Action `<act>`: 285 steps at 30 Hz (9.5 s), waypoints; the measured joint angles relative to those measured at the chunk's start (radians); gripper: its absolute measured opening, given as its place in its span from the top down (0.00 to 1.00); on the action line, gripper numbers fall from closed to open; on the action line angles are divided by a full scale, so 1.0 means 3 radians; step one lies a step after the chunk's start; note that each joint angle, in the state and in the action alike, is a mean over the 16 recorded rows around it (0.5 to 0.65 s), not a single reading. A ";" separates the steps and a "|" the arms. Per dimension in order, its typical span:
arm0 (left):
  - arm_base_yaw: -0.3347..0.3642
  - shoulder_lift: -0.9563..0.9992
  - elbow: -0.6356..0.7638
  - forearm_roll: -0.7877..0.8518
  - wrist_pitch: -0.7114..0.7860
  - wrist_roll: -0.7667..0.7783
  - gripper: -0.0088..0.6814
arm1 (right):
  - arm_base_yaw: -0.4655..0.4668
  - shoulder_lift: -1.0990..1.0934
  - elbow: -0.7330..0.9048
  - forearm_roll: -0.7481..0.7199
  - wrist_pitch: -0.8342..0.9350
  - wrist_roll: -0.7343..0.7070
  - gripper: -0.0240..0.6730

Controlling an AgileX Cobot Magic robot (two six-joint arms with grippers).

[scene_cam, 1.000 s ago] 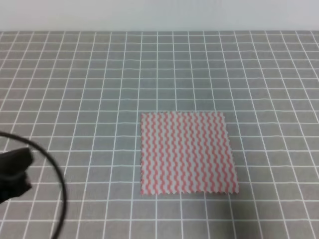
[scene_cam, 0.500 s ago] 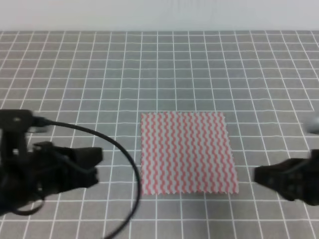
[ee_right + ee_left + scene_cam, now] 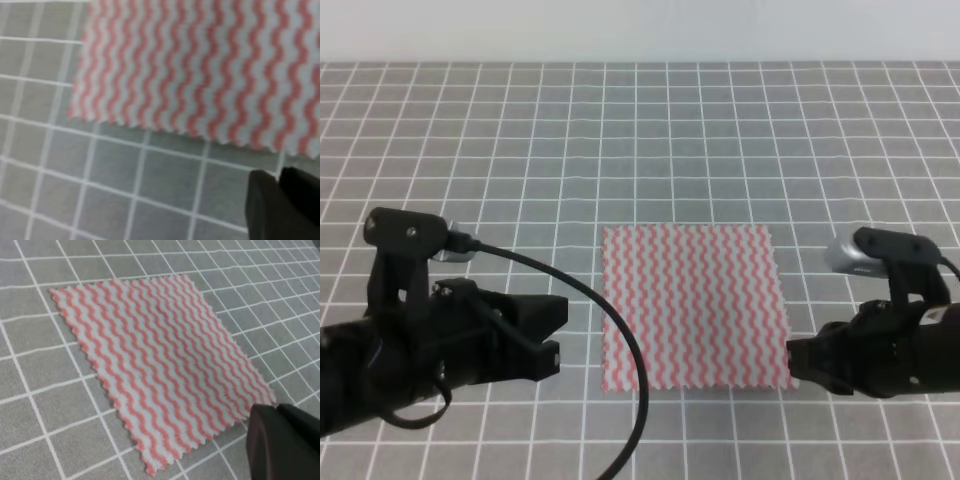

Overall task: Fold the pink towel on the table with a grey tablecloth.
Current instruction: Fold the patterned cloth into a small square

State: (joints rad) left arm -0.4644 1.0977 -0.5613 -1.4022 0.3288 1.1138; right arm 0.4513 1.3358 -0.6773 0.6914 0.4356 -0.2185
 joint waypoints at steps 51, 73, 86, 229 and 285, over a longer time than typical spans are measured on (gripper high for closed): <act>-0.0001 -0.0002 0.0000 0.0026 0.0105 0.0084 0.99 | -0.0051 0.1006 -0.0181 0.0284 -0.0369 0.0188 0.93; -0.0001 -0.0002 0.0000 0.0097 0.0079 0.0252 0.99 | -0.0051 0.1009 -0.0210 0.0361 -0.0409 0.0180 0.96; -0.0007 0.0153 0.0000 0.0124 0.0121 0.0986 0.99 | -0.0051 0.1006 -0.0449 0.0465 -0.0412 0.0179 0.97; -0.0300 0.2088 -0.1107 -0.1250 -0.0833 0.2635 0.99 | -0.0209 0.1352 -0.0977 0.0443 -0.0746 -0.0100 0.97; -0.0170 0.2523 -0.1563 -0.1250 -0.0839 0.2600 0.99 | -0.0308 0.1733 -0.1346 0.0434 -0.0605 -0.0096 0.97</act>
State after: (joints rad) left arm -0.5153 1.8546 -1.0301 -1.7771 0.0773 1.8937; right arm 0.3588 1.8557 -1.0812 0.8216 0.2542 -0.2473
